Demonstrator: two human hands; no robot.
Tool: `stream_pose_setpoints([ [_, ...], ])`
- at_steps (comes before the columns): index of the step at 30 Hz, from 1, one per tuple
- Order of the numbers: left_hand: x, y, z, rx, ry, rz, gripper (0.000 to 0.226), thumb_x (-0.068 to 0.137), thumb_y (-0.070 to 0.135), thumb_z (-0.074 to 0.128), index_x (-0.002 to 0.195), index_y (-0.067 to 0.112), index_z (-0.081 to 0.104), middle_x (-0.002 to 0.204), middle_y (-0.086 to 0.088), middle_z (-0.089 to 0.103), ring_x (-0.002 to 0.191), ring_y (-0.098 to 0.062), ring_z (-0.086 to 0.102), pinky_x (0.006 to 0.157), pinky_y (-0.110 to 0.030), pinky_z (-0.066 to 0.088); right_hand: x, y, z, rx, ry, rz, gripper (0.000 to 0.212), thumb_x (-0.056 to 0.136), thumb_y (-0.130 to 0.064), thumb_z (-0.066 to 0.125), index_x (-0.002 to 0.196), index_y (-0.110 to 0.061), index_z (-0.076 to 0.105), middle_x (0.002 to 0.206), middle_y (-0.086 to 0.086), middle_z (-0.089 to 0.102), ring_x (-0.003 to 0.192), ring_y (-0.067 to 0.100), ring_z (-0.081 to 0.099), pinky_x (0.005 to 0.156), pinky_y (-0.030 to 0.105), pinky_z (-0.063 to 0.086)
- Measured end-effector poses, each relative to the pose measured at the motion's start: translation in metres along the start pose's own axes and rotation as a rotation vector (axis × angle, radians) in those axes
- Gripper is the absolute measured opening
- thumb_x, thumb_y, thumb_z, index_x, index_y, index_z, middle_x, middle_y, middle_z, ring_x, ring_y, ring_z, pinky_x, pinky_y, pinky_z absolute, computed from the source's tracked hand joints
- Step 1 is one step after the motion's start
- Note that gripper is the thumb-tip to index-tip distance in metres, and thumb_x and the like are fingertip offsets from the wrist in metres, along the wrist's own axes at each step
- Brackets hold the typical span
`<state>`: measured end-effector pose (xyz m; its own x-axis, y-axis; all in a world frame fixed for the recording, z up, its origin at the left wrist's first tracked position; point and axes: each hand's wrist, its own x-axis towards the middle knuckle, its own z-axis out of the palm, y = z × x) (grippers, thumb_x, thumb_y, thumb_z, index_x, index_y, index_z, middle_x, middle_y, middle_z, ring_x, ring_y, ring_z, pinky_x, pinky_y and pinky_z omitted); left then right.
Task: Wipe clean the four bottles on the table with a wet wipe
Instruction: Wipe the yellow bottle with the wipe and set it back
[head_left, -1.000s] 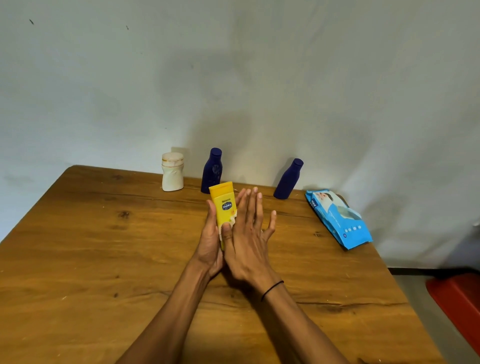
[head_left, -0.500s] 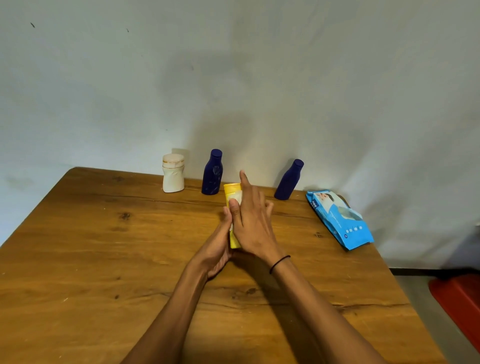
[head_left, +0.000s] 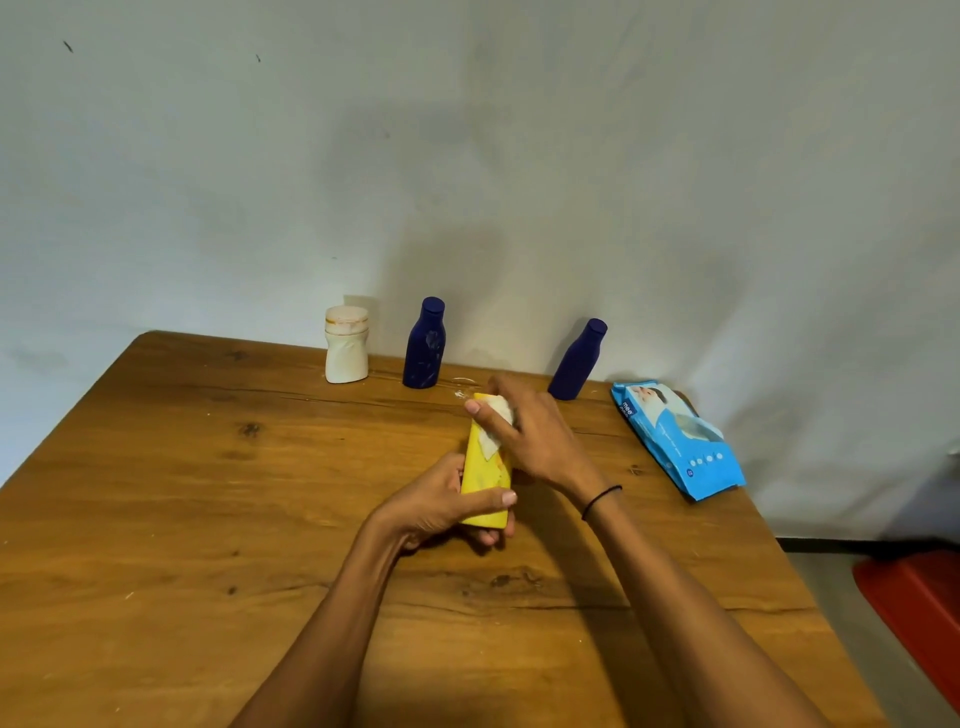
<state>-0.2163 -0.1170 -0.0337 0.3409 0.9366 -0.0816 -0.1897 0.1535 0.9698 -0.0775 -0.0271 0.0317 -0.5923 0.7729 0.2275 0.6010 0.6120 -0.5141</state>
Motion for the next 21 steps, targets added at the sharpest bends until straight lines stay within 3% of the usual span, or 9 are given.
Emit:
stream_pose_setpoints([
  [3,0.001,-0.002,0.004,0.044,-0.027,-0.007,0.027,0.096,0.022,0.078,0.111,0.003,0.065,0.092,-0.031,0.073,0.076,-0.036,0.068,0.064,-0.034,0.063,0.001,0.004,0.003,-0.108,0.073,0.004,0.046,0.104,-0.068,0.033,0.080,-0.033,0.051,0.071,-0.007,0.056,0.063,0.013,0.054,0.061,0.044,0.050],
  [6,0.000,-0.001,0.008,0.054,-0.016,0.007,0.023,0.097,0.021,0.076,0.108,0.004,0.066,0.090,-0.028,0.074,0.068,-0.031,0.068,0.062,-0.032,0.062,0.003,0.000,0.003,-0.032,0.140,0.070,0.051,0.108,-0.058,0.033,0.070,-0.027,0.047,0.061,-0.004,0.050,0.053,0.008,0.045,0.055,0.034,0.043],
  [8,-0.001,0.000,0.006,0.044,-0.008,0.019,0.026,0.097,0.021,0.076,0.111,0.002,0.064,0.091,-0.028,0.074,0.067,-0.030,0.067,0.060,-0.032,0.061,0.002,-0.005,0.003,0.131,0.169,0.116,0.050,0.109,-0.050,0.035,0.069,-0.023,0.047,0.059,-0.006,0.048,0.049,0.003,0.046,0.050,0.019,0.034],
  [10,-0.002,0.001,0.003,0.050,-0.010,0.023,0.033,0.098,0.022,0.075,0.116,-0.001,0.061,0.091,-0.028,0.074,0.067,-0.030,0.067,0.060,-0.032,0.060,0.002,-0.006,0.005,0.308,0.201,0.187,0.048,0.110,-0.045,0.038,0.071,-0.020,0.049,0.057,-0.009,0.048,0.047,-0.002,0.049,0.047,0.014,0.033],
  [15,-0.004,0.003,0.002,0.067,-0.054,0.031,0.033,0.099,0.024,0.073,0.121,0.002,0.062,0.092,-0.028,0.074,0.070,-0.031,0.068,0.061,-0.031,0.060,-0.006,-0.010,0.016,0.955,0.270,0.497,0.043,0.111,-0.043,0.041,0.088,-0.010,0.056,0.068,-0.001,0.060,0.058,0.010,0.062,0.056,0.026,0.051],
  [18,-0.005,0.006,0.004,0.060,-0.060,0.037,0.026,0.100,0.021,0.071,0.119,0.004,0.064,0.090,-0.027,0.074,0.068,-0.029,0.068,0.060,-0.030,0.059,-0.011,-0.011,0.014,1.303,0.148,0.681,0.049,0.110,-0.048,0.040,0.092,-0.010,0.065,0.083,0.009,0.071,0.068,0.018,0.068,0.067,0.034,0.057],
  [21,-0.006,0.009,0.007,0.041,-0.060,0.032,0.020,0.100,0.014,0.068,0.115,0.001,0.065,0.086,-0.017,0.077,0.066,-0.023,0.071,0.058,-0.027,0.059,-0.017,-0.012,0.015,1.468,-0.041,0.687,0.068,0.107,-0.052,0.031,0.090,-0.002,0.075,0.088,0.016,0.072,0.077,0.025,0.069,0.079,0.039,0.055],
])
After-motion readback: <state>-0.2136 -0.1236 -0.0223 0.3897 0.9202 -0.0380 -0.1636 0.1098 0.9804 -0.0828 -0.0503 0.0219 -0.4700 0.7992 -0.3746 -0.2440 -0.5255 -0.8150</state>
